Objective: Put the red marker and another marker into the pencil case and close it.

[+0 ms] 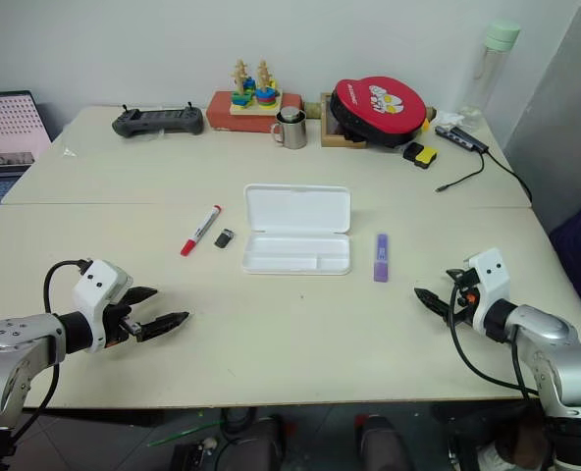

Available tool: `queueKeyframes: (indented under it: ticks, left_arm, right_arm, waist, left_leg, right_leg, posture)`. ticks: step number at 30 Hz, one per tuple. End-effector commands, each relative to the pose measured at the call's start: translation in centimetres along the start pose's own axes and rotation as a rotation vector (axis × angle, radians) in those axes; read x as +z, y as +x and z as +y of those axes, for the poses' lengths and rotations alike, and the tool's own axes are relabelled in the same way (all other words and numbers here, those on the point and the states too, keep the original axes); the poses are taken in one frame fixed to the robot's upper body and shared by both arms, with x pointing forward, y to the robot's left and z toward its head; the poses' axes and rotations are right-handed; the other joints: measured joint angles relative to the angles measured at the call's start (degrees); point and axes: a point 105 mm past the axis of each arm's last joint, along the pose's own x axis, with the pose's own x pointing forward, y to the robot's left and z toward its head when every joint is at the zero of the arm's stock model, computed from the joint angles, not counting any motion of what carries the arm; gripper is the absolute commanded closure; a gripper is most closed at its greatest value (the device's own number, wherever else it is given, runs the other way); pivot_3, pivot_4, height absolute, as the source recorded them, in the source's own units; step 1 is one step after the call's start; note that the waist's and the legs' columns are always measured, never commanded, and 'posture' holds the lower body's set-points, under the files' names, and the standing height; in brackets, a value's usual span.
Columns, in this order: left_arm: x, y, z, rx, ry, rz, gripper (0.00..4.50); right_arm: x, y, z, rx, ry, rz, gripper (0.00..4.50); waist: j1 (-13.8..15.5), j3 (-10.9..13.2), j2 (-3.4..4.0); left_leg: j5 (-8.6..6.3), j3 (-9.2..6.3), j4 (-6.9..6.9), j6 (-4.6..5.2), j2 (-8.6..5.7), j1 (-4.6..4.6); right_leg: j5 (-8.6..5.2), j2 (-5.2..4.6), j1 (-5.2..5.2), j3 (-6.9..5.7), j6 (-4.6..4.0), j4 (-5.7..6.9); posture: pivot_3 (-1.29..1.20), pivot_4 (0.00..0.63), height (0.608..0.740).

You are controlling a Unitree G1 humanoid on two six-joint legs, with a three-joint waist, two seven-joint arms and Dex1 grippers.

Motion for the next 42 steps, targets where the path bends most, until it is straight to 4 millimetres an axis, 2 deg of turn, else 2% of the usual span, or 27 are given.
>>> queueKeyframes:
  ticks: [1, 14, 20, 29, 30, 33, 35, 38, 40, 42]
  left_arm:
    - [1.0, -0.2, 0.4, 0.014, 0.027, -0.026, 0.0]
    - [1.4, 0.4, 0.0, -0.011, 0.036, -0.035, 0.0]
    - [0.6, 0.3, -0.1, -0.013, 0.028, -0.008, 0.0]
    - [1.0, 0.2, 0.0, -0.015, 0.04, -0.015, 0.0]
    - [1.1, 0.2, -0.1, -0.019, 0.045, -0.019, 0.0]
    - [3.4, 0.2, -0.9, -0.06, 0.038, -0.136, 0.0]
    - [4.3, 0.0, -1.5, -0.096, 0.016, -0.192, 0.0]
    - [6.8, 0.6, -3.7, -0.223, 0.006, -0.326, 0.0]
    - [8.0, 1.0, -4.3, -0.253, 0.017, -0.387, 0.0]
    - [9.2, 1.4, -5.0, -0.286, 0.014, -0.456, 0.0]
  right_arm:
    - [1.5, -0.6, -0.7, -0.024, -0.045, -0.044, 0.04]
    - [1.8, -0.7, -0.6, -0.022, -0.05, -0.051, 0.04]
    - [1.8, -0.8, -0.7, -0.024, -0.054, -0.051, 0.04]
    - [2.3, -0.3, -0.3, 0.001, -0.063, -0.07, 0.04]
    - [2.9, -0.3, 0.1, 0.023, -0.072, -0.086, 0.04]
    - [6.1, -0.1, 3.2, 0.188, -0.159, -0.166, 0.04]
    - [7.1, 0.2, 4.3, 0.248, -0.184, -0.182, 0.04]
    - [7.5, 2.6, 6.7, 0.416, -0.253, -0.055, 0.04]
    - [8.0, 4.1, 7.7, 0.479, -0.305, -0.034, 0.04]
    - [7.6, 5.9, 9.3, 0.563, -0.369, 0.022, 0.04]
  waist:
    - [0.0, 0.0, 0.0]
    - [0.0, 0.0, 0.0]
    - [0.0, 0.0, 0.0]
    - [0.0, 0.0, 0.0]
    - [0.0, 0.0, 0.0]
    - [0.0, 0.0, 0.01]
    - [-0.1, 0.0, 0.02]
    - [-0.4, 0.0, 0.01]
    - [-0.4, 0.0, -0.01]
    - [-0.6, 0.0, -0.01]
  left_leg:
    - [0.0, 0.0, 0.0, 0.0, 0.0, 0.0]
    - [0.0, 0.0, 0.0, 0.0, 0.0, 0.0]
    - [0.0, 0.0, 0.01, 0.0, 0.0, 0.0]
    - [0.0, 0.0, 0.01, 0.0, 0.0, 0.0]
    - [0.0, 0.0, 0.01, 0.0, 0.0, 0.01]
    - [0.0, 0.0, 0.01, 0.0, 0.0, 0.0]
    - [0.0, 0.0, 0.01, 0.0, 0.0, 0.0]
    - [0.0, 0.01, 0.05, 0.0, 0.01, 0.01]
    - [0.01, 0.0, 0.09, 0.01, 0.01, 0.03]
    - [0.01, -0.01, 0.09, 0.01, 0.02, 0.05]
  right_leg:
    - [0.0, 0.0, 0.0, 0.0, 0.0, 0.0]
    - [0.01, 0.0, 0.01, 0.0, 0.01, 0.0]
    - [0.01, 0.0, 0.01, 0.0, 0.02, 0.01]
    - [0.01, 0.0, 0.01, 0.0, 0.02, 0.01]
    - [0.01, 0.0, 0.01, 0.0, 0.02, 0.01]
    - [0.01, 0.0, 0.01, 0.01, 0.02, 0.01]
    - [0.02, 0.0, 0.0, 0.01, 0.03, 0.03]
    - [0.04, 0.01, 0.02, 0.0, 0.07, 0.03]
    - [0.06, 0.01, 0.05, -0.01, 0.09, 0.04]
    - [0.06, 0.02, 0.09, -0.03, 0.09, 0.04]
  posture:
    - [0.0, 0.15, 0.74]
    - [0.0, 0.15, 0.74]
    - [0.0, 0.15, 0.74]
    - [0.0, 0.15, 0.74]
    - [0.0, 0.15, 0.74]
    - [0.0, 0.15, 0.74]
    - [0.0, 0.15, 0.74]
    - [0.0, 0.15, 0.74]
    - [0.0, 0.15, 0.74]
    - [0.0, 0.15, 0.74]
